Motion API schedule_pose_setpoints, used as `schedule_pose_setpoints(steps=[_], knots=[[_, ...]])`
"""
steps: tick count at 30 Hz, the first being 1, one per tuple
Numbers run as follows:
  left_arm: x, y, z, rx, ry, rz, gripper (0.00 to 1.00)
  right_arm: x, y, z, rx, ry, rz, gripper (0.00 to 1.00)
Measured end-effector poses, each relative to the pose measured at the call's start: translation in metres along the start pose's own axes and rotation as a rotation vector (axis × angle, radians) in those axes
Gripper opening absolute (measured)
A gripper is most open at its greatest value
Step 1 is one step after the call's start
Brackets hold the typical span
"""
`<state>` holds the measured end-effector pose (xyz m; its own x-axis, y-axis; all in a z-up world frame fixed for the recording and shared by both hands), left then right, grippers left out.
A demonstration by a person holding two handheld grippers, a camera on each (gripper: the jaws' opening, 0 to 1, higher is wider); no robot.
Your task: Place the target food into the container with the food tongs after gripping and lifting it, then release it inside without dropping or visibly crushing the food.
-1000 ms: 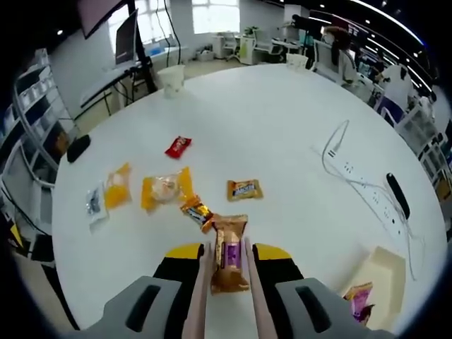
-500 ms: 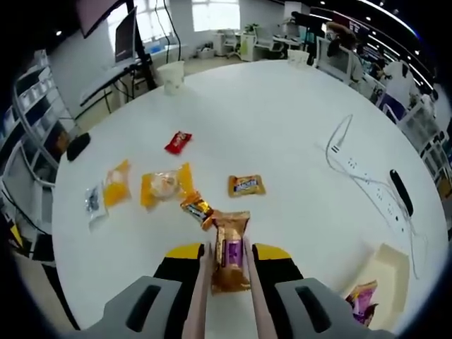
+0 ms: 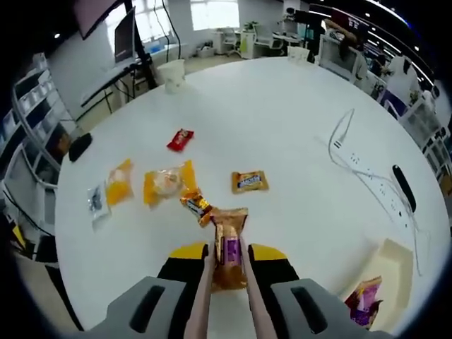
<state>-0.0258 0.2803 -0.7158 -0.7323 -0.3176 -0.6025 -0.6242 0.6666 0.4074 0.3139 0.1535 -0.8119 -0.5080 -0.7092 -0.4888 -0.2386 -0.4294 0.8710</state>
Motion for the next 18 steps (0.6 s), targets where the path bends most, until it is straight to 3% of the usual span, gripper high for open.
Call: schedule_pose_setpoints(steps=[18], knots=[[0.001, -0.002, -0.008, 0.025, -0.033, 0.02, 0.41, -0.002, 0.023, 0.0, 0.0, -0.035, -0.066, 0.22]])
Point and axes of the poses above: the point that each gripper's makers call its tool centre point, and the gripper's own axes: y roughly backward along the fingers, z roughly to its left, x roughly out of its underside, the point moved 4 cm from there along y, roughly backward along the fingers, and after that the axes turned 4 degrees about z, right-handed, at the moved point
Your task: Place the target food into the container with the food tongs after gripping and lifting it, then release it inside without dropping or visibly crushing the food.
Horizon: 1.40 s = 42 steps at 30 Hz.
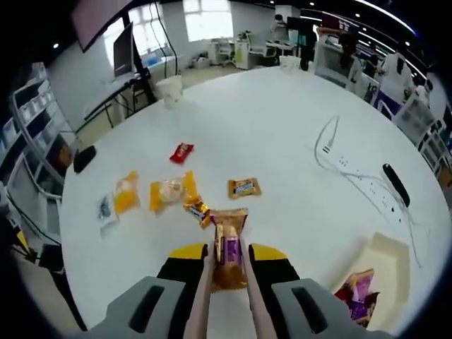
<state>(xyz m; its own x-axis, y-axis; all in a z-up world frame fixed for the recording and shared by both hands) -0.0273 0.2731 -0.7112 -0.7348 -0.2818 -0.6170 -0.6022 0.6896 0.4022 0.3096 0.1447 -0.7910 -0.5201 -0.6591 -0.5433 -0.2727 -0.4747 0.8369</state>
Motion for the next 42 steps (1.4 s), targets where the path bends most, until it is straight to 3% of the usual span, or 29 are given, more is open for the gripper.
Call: schedule_pose_setpoints(steps=[7, 13, 20, 42], knots=[[0.004, -0.001, -0.003, 0.019, -0.006, 0.01, 0.41, -0.001, 0.015, -0.001, 0.007, -0.008, -0.024, 0.22], [-0.001, -0.01, -0.007, 0.042, -0.037, 0.025, 0.41, 0.001, 0.032, 0.012, 0.008, -0.013, -0.044, 0.22], [0.0, -0.015, -0.015, 0.059, -0.056, 0.033, 0.41, 0.002, 0.038, 0.0, 0.013, -0.023, -0.079, 0.22], [0.006, -0.032, -0.041, 0.095, -0.103, 0.056, 0.41, 0.013, 0.096, -0.031, 0.07, -0.066, -0.163, 0.22]])
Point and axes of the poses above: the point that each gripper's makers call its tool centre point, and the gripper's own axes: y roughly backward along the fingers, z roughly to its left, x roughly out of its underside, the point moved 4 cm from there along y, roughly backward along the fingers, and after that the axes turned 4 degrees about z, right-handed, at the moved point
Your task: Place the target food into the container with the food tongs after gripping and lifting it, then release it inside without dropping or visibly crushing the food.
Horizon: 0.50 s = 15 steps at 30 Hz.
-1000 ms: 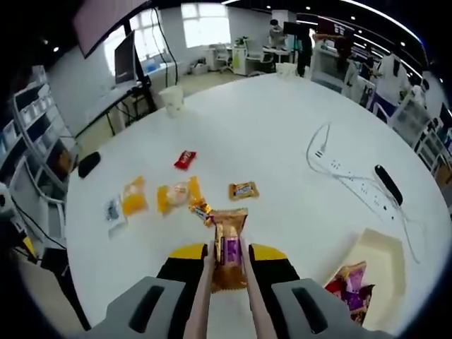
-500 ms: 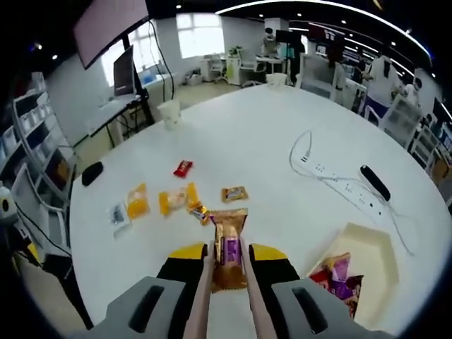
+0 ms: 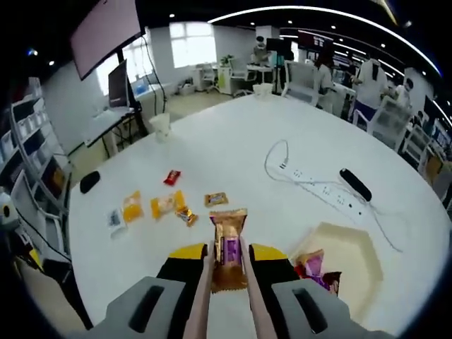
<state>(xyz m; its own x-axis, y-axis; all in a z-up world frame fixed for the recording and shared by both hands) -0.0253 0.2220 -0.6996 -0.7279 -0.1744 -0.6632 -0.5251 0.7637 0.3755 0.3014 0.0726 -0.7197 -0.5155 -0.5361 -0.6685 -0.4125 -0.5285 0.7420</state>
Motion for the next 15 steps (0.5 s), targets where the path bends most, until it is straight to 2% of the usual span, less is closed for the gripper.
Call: schedule_pose_setpoints(steps=[11, 15], knots=[[0.003, -0.006, -0.011, 0.012, -0.019, 0.011, 0.41, 0.007, 0.033, -0.004, 0.038, -0.028, -0.029, 0.22], [0.002, -0.007, -0.013, 0.014, -0.023, 0.01, 0.41, 0.008, 0.038, -0.006, 0.046, -0.03, -0.033, 0.22]])
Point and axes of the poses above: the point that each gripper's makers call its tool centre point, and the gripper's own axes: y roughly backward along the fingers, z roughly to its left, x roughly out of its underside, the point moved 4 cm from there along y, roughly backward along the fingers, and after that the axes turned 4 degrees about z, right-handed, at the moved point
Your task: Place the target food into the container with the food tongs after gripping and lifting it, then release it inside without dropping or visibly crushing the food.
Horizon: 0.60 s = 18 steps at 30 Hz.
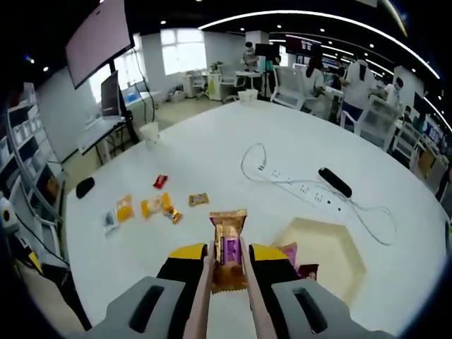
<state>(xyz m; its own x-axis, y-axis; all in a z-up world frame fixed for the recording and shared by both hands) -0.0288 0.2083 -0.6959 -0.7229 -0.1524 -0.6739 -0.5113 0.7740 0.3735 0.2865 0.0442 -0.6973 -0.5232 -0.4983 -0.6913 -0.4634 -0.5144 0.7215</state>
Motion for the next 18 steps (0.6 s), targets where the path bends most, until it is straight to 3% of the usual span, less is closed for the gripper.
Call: schedule_pose_setpoints(steps=[18], knots=[[0.0, -0.009, -0.012, 0.028, -0.031, 0.018, 0.41, 0.001, 0.032, -0.034, 0.063, -0.023, -0.034, 0.22]])
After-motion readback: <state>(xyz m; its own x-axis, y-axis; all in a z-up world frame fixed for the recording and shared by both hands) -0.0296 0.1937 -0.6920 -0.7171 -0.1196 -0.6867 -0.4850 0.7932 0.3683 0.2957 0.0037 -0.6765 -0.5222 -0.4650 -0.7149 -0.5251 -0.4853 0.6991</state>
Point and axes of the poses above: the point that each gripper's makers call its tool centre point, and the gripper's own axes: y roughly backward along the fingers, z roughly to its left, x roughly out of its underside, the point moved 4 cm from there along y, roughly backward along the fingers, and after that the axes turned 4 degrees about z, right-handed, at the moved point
